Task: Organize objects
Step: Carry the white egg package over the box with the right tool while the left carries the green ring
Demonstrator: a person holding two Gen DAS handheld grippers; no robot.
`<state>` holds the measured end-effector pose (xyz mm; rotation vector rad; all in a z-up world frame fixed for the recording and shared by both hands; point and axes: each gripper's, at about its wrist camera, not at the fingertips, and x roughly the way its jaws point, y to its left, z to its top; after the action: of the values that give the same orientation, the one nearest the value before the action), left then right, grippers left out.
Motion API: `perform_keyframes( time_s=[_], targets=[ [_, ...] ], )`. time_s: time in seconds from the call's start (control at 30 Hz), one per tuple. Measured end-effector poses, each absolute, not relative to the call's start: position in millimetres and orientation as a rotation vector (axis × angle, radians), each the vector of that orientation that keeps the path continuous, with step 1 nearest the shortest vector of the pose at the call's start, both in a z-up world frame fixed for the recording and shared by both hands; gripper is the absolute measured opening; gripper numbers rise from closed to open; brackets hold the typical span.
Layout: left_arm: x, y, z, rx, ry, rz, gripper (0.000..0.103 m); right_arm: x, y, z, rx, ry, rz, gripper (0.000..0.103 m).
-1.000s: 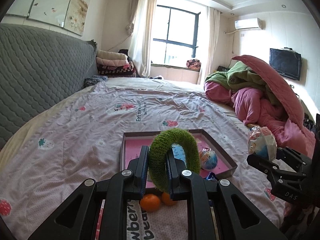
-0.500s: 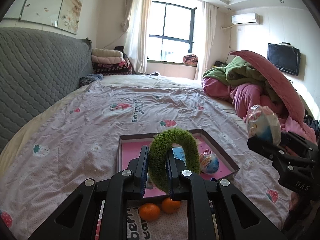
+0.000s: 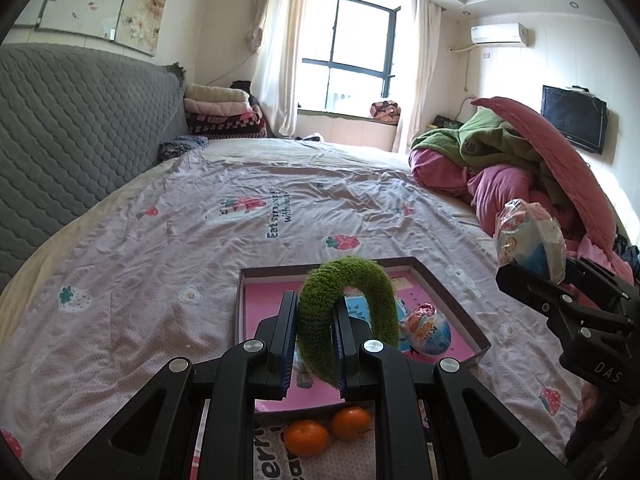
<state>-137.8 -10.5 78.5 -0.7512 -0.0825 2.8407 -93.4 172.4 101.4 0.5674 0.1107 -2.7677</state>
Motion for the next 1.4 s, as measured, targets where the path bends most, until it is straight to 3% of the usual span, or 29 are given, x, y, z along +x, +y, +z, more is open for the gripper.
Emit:
perform_keyframes(
  time_s=[0.9,1.4],
  targets=[
    [-199.0,-11.8,92.6,-0.734,-0.078,2.827,0.016,-161.8,186.2,109.1,0.617,0.021,-2.781,0.054],
    [-236.1,-21.7,62.2,-0.861,-0.089,2.843,0.016,-172.5,172.8,80.8,0.712,0.078,-2.721,0.054]
  ],
)
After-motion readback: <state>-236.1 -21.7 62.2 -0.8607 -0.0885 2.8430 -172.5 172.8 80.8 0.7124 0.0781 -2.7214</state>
